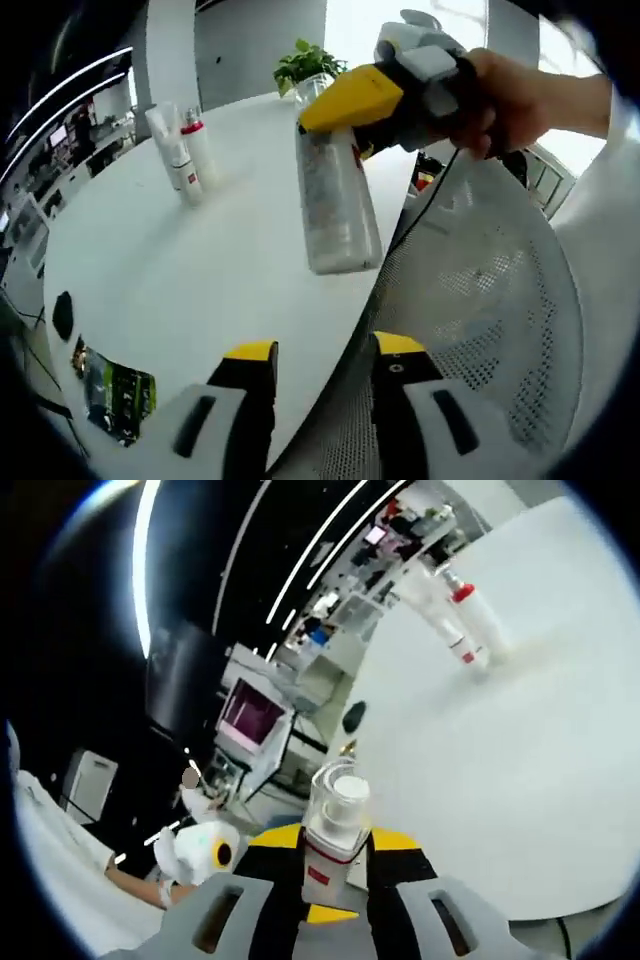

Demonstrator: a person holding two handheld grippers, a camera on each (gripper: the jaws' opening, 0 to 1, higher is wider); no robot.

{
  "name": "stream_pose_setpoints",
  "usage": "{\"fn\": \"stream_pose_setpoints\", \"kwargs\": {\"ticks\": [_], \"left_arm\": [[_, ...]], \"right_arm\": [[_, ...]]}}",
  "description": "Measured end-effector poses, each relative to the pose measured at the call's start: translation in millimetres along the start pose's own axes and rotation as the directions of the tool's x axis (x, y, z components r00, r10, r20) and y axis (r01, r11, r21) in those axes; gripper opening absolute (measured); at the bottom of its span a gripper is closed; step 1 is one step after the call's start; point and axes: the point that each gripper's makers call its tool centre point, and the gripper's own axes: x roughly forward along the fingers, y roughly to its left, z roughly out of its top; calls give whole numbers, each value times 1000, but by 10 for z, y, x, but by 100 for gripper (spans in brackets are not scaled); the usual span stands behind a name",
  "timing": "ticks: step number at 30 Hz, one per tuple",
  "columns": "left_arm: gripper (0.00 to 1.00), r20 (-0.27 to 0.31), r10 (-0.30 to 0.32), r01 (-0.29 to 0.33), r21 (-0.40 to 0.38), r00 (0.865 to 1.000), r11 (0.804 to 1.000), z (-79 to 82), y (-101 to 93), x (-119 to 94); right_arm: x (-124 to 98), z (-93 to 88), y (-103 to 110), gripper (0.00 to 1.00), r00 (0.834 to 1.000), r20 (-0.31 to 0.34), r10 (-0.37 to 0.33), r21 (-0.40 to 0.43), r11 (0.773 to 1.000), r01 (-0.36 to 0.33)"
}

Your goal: Arrange the skincare products in the storage area until every visible bottle or jar stands upright without overlapping.

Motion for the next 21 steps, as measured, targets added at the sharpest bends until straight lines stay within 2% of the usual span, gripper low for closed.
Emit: {"fn": "stream_pose_setpoints", "kwargs": {"ticks": [1, 2, 4, 6, 8, 9, 11, 13, 15, 21], "left_arm": [[35, -4, 1, -1, 2, 1000, 1000, -14, 4, 2], [36, -47, 17, -17, 10, 999, 1000, -122, 29, 9], [35, -50, 31, -29, 30, 998, 999, -176, 49, 49], [36, -62, 29, -29, 12, 998, 1000, -239, 51, 92], [40, -102, 94, -98, -43, 990, 994, -351, 140, 131], [41, -117, 101, -103, -16, 988, 995, -364, 156, 151], [37, -124, 123, -123, 11, 985, 992, -370, 203, 140], [31, -131, 110, -113, -11, 985, 994, -406, 232, 131], [29, -167, 125, -128, -8, 978, 992, -476, 255, 129], [24, -202, 120, -123, -1, 972, 992, -551, 241, 136]], "right_arm": [[-12, 18, -29, 21, 1000, -1, -10, 5, 1000, 10], [-15, 25, -36, 22, 1000, 0, -12, 5, 1000, 12], [-46, 84, -49, 22, 1000, 11, -19, -3, 1000, 20], [-62, 123, -67, 22, 999, 28, -25, 2, 1000, 25], [-75, 145, -95, 22, 999, 43, -32, 18, 999, 31], [-75, 145, -103, 22, 998, 44, -36, 22, 999, 35], [-75, 131, -109, 22, 998, 39, -42, 23, 999, 41], [-77, 102, -113, 22, 999, 26, -46, 16, 999, 46], [-82, 86, -129, 22, 998, 21, -53, 14, 999, 53], [-77, 84, -167, 22, 998, 20, -64, 27, 998, 63]]}}
